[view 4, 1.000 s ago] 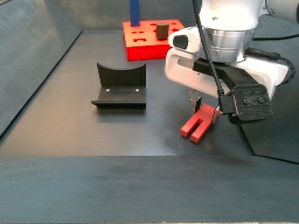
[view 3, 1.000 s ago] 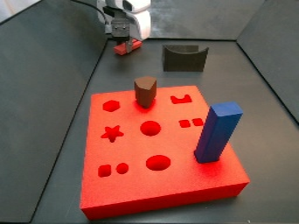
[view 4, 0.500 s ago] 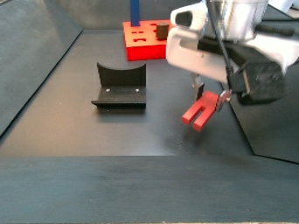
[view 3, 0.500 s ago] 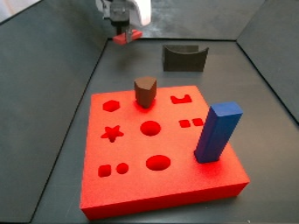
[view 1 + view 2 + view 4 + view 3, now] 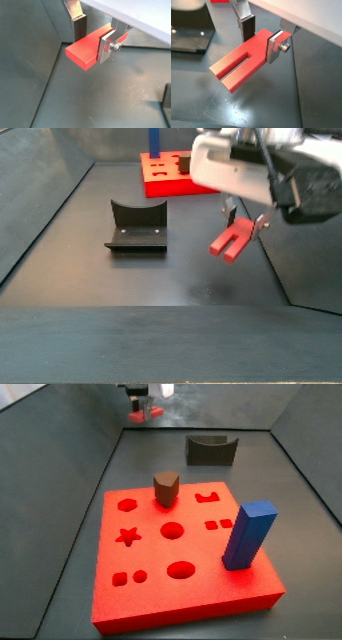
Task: Pick up the double-square object. Move up. Place the double-square object on the fixture. Regrasp the double-square object. Move to above the board. Insert the double-square object.
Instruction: Place the double-square object on the fixture.
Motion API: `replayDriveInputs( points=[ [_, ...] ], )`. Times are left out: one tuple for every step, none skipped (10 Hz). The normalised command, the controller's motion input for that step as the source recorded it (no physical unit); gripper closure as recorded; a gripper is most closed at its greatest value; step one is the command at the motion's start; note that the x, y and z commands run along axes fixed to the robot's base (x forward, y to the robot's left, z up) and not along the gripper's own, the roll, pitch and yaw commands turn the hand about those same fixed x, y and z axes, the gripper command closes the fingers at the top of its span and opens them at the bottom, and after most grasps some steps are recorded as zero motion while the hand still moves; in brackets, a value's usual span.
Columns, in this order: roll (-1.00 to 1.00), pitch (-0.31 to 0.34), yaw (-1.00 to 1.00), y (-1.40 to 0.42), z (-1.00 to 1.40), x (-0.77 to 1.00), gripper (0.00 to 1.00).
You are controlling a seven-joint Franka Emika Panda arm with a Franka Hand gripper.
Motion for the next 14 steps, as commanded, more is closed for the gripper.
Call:
replayDriveInputs(
  points=[
    [0.04, 0.032, -0.02, 0.00, 1.00, -0.02, 1.00],
    [0.05, 0.037, -0.02, 0.00, 1.00, -0.03, 1.00],
    [0.07, 0.046, -0.02, 0.00, 1.00, -0.03, 1.00],
    [0.07, 0.051, -0.01, 0.00, 1.00, -0.04, 1.00],
    [0.08, 0.055, 0.00, 0.00, 0.86, -0.03, 1.00],
    [0.08, 0.061, 0.00, 0.00, 0.71, -0.02, 1.00],
    [0.08, 0.076, 0.01, 0.01, 0.51, -0.02, 1.00],
    [0.09, 0.081, 0.02, 0.00, 0.35, -0.01, 1.00],
    [0.09, 0.083, 0.02, 0.00, 0.20, -0.01, 1.00],
    [-0.21, -0.091, 1.00, -0.97, 0.16, 1.00, 1.00],
    [-0.22, -0.091, 1.00, -0.96, 0.14, 1.00, 1.00],
    [-0.24, -0.085, 1.00, -0.92, 0.12, 1.00, 1.00],
    [-0.26, -0.075, 1.00, -0.83, 0.11, 1.00, 1.00],
    [-0.28, -0.066, 1.00, -0.75, 0.09, 1.00, 1.00]
  ],
)
